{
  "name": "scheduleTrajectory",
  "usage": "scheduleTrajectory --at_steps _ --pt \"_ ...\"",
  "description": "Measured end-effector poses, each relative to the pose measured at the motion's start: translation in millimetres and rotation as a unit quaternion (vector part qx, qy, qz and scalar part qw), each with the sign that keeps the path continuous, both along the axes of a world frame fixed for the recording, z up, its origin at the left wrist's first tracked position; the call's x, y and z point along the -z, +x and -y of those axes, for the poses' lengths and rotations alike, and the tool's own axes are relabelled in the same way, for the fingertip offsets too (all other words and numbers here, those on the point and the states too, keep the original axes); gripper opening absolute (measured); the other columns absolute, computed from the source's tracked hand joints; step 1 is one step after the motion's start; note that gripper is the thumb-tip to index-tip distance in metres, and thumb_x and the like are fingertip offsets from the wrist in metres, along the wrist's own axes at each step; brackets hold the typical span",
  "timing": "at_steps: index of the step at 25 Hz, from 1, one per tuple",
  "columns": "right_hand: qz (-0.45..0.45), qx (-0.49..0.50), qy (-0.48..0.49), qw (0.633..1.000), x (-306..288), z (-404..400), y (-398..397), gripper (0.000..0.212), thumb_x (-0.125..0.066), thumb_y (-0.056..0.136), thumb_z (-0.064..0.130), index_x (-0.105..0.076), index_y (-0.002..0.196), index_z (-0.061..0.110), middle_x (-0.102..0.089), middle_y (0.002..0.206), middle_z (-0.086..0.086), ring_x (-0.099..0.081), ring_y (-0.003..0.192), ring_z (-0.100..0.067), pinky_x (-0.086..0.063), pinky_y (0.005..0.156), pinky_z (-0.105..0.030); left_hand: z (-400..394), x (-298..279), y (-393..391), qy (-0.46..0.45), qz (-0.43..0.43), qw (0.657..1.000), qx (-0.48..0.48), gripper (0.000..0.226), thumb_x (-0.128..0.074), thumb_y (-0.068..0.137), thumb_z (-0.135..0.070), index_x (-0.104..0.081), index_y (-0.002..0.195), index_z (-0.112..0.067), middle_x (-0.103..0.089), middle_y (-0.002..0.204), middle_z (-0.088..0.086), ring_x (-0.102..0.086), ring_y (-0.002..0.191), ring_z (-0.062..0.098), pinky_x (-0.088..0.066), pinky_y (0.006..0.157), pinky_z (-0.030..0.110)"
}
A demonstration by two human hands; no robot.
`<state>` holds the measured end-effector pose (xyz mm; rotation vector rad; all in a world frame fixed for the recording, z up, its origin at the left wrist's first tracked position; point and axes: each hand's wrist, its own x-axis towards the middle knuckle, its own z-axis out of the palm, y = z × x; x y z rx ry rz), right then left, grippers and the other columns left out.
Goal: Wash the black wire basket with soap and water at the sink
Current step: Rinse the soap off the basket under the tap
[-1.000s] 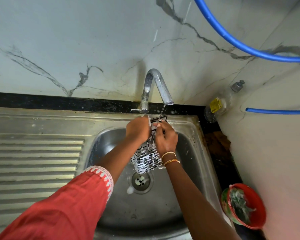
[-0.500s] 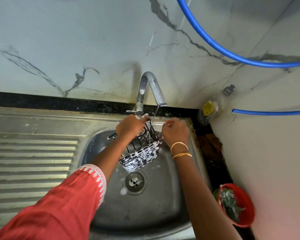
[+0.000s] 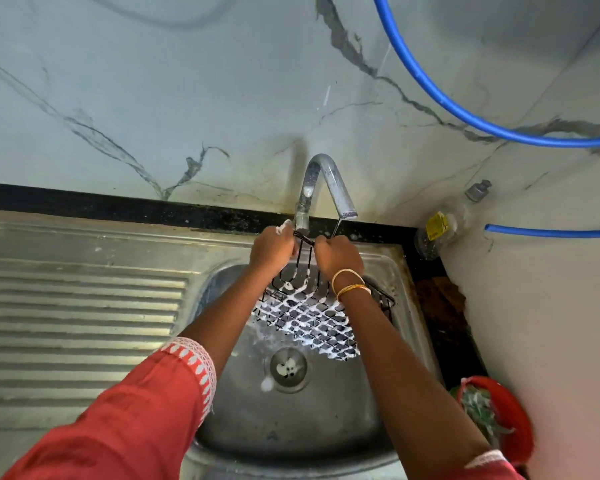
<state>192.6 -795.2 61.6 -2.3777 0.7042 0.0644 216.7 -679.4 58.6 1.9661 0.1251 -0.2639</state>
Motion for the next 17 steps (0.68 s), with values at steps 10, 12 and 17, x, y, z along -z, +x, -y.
scheduleTrajectory --at_steps 10,12,17 --pt "0.132 -0.117 -0.286 0.942 7.2 24.2 -37.3 0.062 -0.017 0.089 0.061 -0.059 0.106 0.02 -0.063 0.099 -0.009 -0.057 0.1 -0.032 -0.037 0.097 -0.045 -28.6 -6.2 10.7 -0.259 -0.079 0.955 -0.119 0.05 -0.076 0.079 -0.029 -0.059 0.117 -0.002 -0.064 0.105 0.006 -0.06 0.099 0.02 -0.047 0.083 0.033" --pt "0.104 -0.074 -0.288 0.949 5.3 20.0 -36.8 0.061 -0.019 0.091 0.059 -0.059 0.107 0.016 -0.062 0.104 -0.012 -0.055 0.106 -0.033 -0.031 0.105 -0.05 -28.3 -5.7 14.3 -0.267 -0.074 0.951 -0.14 0.056 -0.075 0.079 -0.031 -0.056 0.122 0.001 -0.062 0.112 0.008 -0.058 0.105 0.021 -0.047 0.089 0.037" --pt "0.179 -0.197 -0.288 0.92 -5.8 -34.7 -18.0 0.048 -0.021 0.094 0.043 -0.057 0.108 0.015 -0.063 0.098 -0.009 -0.058 0.093 -0.029 -0.043 0.085 -0.043 -18.0 -18.5 7.0 -0.308 -0.073 0.943 -0.101 0.042 -0.081 0.071 -0.033 -0.068 0.094 -0.001 -0.066 0.093 0.011 -0.061 0.089 0.024 -0.048 0.079 0.034"
